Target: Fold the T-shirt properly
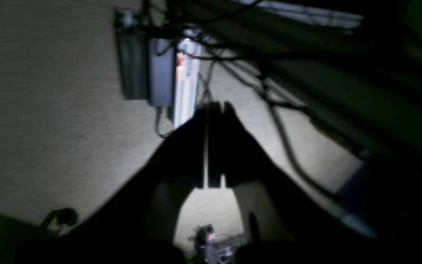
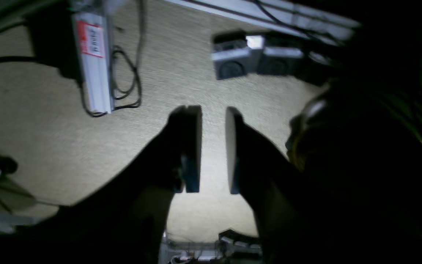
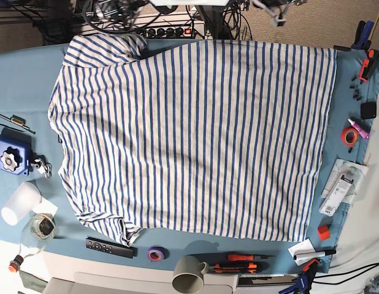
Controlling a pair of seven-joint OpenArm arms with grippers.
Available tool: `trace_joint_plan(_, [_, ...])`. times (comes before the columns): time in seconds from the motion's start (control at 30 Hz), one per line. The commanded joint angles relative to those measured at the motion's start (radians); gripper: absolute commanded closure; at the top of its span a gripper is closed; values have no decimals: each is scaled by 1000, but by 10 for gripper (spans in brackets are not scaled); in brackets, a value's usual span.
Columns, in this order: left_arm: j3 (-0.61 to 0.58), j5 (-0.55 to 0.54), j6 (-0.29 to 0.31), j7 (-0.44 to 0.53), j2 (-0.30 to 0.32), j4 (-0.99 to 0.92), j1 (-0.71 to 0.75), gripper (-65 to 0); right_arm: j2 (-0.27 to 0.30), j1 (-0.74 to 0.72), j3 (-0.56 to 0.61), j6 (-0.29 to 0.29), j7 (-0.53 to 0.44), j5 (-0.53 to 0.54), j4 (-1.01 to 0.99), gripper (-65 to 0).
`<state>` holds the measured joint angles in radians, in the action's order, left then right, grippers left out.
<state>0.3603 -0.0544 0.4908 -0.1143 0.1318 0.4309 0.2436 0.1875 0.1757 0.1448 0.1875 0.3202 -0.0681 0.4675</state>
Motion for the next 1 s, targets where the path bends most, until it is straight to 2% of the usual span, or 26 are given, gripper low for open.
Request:
trace_joint_plan(0.0, [0,-13,8,3,17,29,29,0,23,13,-1,3,10,15,18,-125])
trace_joint_plan(0.13, [0,-33,-11,4,47,156,124,0,74,77,-1,8,13,24,114,-125])
trace_joint_plan(0.23, [0,-35,-74,2,51,271,196,0,106,145,-1,8,25,27,217,-125])
trace_joint_plan(0.5, [0,-36,-158,-1,51,583,390,0,159,339,-2,8,47,26,519,-125])
trace_joint_plan(0.67, [0,-41,-151,-1,48,769,508,0,159,442,-3,8,92,27,698,-125])
trace_joint_plan(0.97, [21,-205,-150,-114,48,1074,720,0,159,619,-4,6,141,27,972,-125])
